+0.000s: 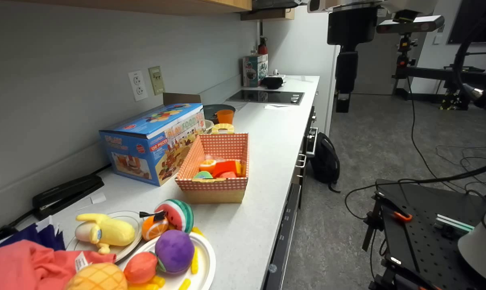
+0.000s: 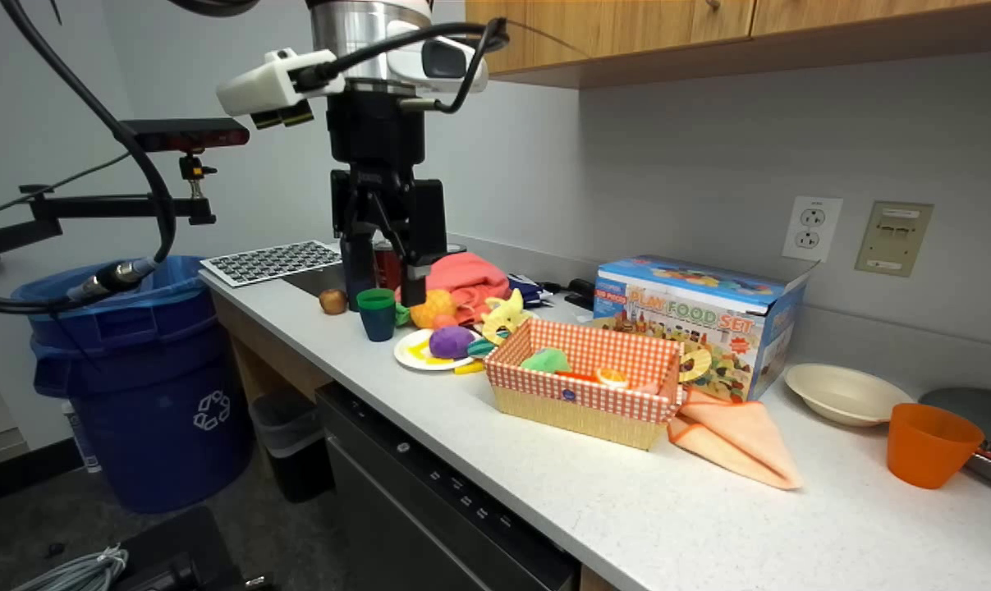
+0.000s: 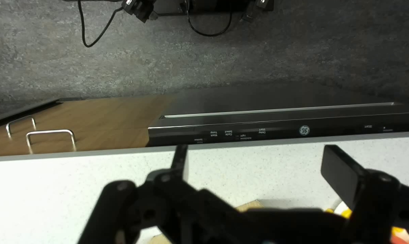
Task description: Pick up the orange plush toy from the basket and put it on the counter
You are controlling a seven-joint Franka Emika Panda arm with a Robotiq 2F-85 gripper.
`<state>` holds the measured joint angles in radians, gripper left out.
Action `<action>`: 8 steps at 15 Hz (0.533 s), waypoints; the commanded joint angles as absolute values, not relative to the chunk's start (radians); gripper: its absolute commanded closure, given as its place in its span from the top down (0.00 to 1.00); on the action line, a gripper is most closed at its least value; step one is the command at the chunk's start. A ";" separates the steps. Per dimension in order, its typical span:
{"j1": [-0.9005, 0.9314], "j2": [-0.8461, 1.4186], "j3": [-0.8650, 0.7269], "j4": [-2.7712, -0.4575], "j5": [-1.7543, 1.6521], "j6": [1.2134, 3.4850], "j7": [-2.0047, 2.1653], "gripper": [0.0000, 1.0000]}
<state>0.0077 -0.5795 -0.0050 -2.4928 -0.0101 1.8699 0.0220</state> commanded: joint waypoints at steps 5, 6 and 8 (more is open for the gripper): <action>0.003 -0.579 -0.002 -2.491 -0.008 1.868 0.020 1.00; 0.003 -0.579 -0.001 -2.491 -0.010 1.867 0.021 1.00; 0.002 -0.578 0.001 -2.490 -0.015 1.864 0.020 1.00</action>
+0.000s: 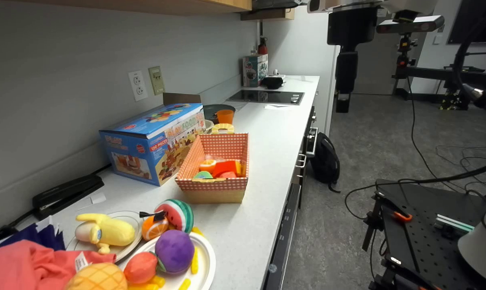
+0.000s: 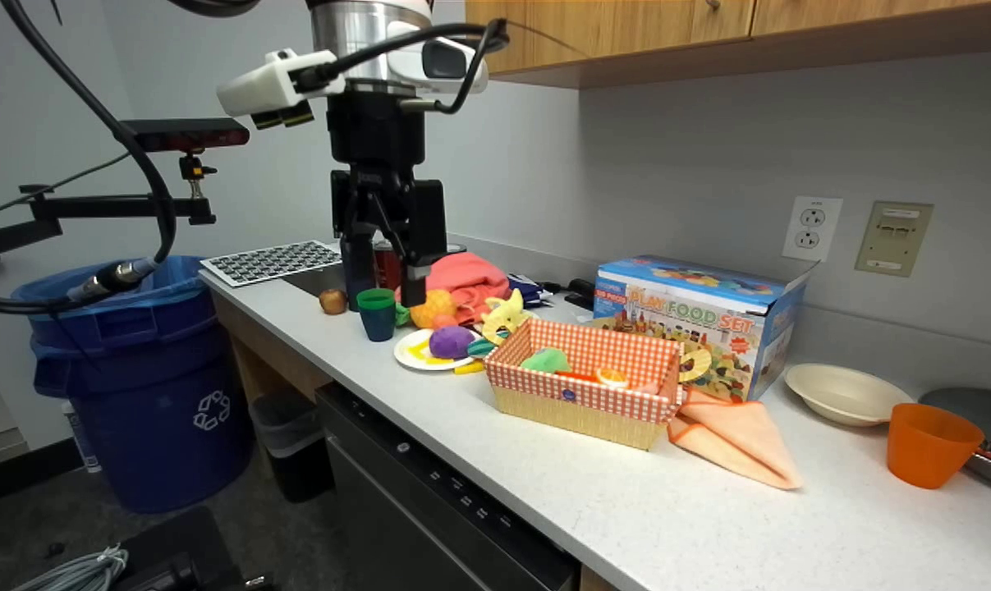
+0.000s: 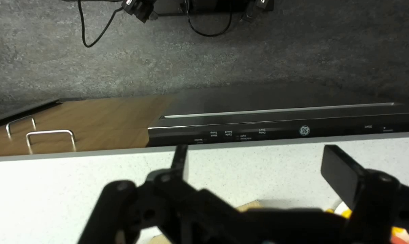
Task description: Pick up the orange plush toy from the basket and put it on the counter
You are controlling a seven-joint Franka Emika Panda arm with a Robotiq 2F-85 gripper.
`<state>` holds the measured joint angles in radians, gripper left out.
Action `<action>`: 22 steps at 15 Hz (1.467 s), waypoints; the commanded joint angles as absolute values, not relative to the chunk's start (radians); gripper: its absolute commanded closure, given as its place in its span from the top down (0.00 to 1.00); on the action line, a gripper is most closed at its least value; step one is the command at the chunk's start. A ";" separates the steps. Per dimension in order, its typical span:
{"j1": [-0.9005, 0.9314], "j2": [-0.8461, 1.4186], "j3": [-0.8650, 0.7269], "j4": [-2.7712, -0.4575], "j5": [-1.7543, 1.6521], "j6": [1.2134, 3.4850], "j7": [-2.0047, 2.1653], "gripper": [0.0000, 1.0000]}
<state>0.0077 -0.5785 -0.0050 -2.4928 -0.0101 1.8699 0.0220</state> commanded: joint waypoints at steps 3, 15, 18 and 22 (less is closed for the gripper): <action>0.003 -0.576 -0.001 -2.491 -0.008 1.863 0.021 1.00; 0.010 -0.574 -0.008 -2.492 0.002 1.867 0.003 1.00; 0.004 -0.574 -0.001 -2.491 -0.007 1.862 0.019 1.00; 0.004 -0.574 -0.001 -2.491 -0.007 1.862 0.019 1.00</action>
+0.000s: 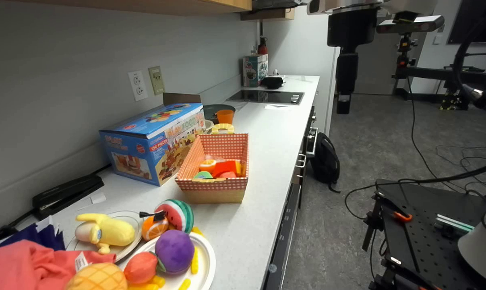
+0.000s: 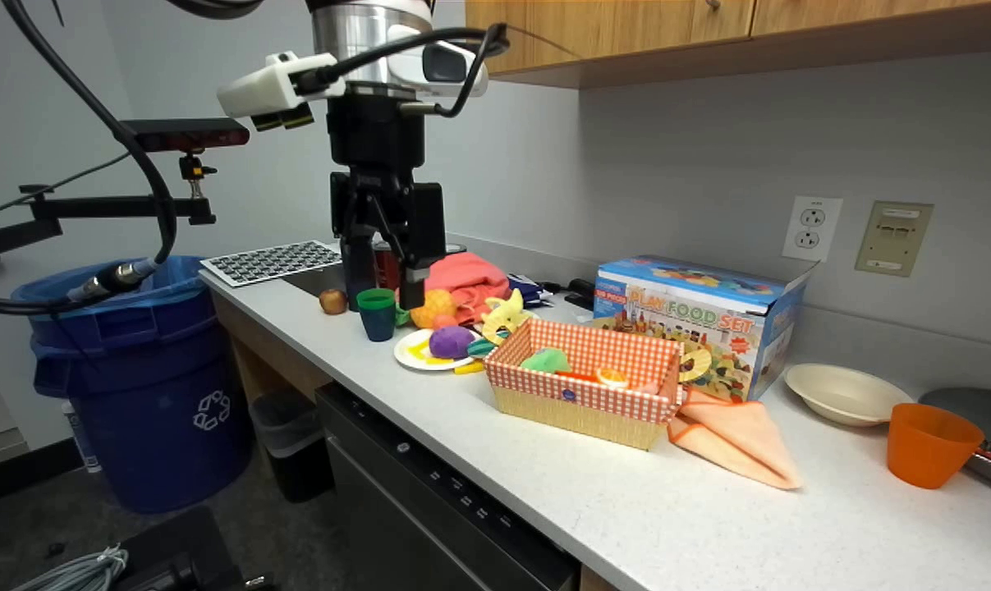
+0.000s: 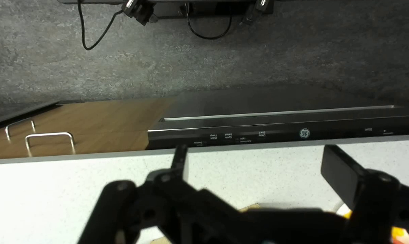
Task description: Pick up the orange plush toy from the basket and put it on the counter
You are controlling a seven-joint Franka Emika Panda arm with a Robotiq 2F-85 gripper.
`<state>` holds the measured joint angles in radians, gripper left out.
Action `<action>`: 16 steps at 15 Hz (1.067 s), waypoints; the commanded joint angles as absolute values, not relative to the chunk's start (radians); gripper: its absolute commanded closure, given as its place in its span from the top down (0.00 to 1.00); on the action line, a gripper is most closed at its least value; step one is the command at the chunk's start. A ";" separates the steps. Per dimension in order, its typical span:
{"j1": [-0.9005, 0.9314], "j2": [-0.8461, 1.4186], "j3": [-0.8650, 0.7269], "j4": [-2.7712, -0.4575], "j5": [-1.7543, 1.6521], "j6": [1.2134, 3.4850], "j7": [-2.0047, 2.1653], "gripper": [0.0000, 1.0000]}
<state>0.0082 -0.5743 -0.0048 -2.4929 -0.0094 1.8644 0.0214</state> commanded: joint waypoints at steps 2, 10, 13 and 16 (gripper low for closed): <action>0.004 -0.574 -0.001 -2.491 -0.007 1.862 0.019 1.00; 0.005 -0.574 -0.003 -2.492 -0.003 1.864 0.019 1.00; 0.008 -0.574 -0.006 -2.493 0.006 1.865 0.013 1.00; 0.009 -0.574 -0.007 -2.492 0.009 1.863 0.011 1.00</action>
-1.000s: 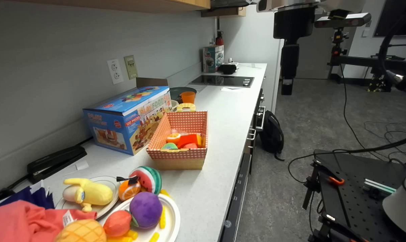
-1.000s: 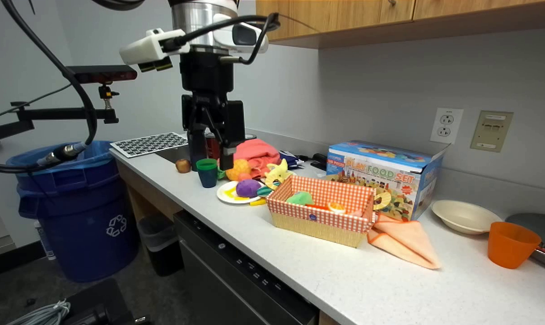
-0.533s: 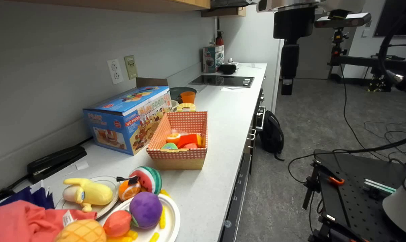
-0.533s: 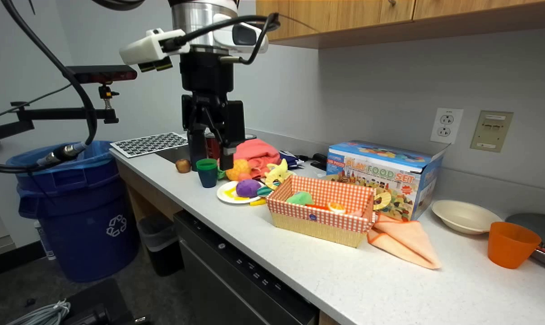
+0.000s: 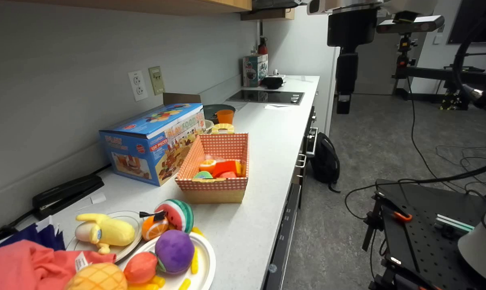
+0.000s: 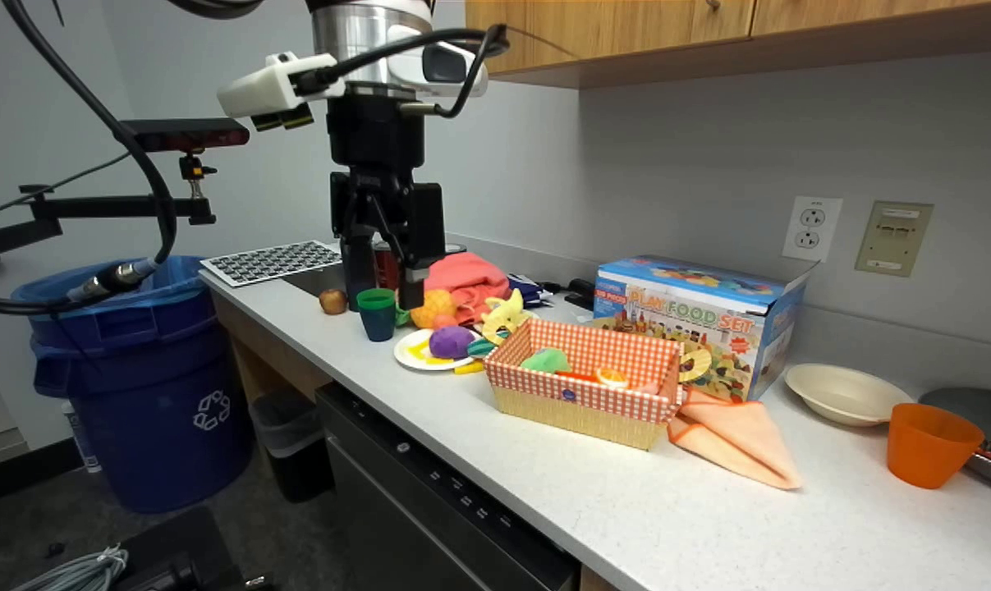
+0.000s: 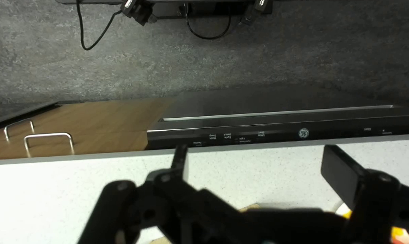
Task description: Pick up the orange plush toy from the basket and put it on the counter
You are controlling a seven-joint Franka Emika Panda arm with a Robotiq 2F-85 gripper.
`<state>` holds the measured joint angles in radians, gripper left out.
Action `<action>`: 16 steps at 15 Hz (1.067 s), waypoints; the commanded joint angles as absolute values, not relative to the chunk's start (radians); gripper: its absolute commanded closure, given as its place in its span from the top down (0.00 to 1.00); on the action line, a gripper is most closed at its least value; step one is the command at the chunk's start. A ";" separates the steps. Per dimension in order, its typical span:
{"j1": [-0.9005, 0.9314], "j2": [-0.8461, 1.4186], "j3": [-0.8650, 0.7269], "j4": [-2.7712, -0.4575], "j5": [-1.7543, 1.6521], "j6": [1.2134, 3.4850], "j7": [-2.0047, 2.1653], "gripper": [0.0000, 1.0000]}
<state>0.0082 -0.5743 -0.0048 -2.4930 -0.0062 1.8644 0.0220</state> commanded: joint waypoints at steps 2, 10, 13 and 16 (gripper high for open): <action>0.010 -0.574 -0.008 -2.494 0.010 1.868 0.009 1.00; -0.020 -0.532 -0.012 -2.340 -0.029 1.777 0.025 1.00; -0.022 -0.508 -0.014 -2.315 -0.029 1.766 0.025 1.00; -0.018 -0.490 -0.014 -2.304 -0.026 1.768 0.017 1.00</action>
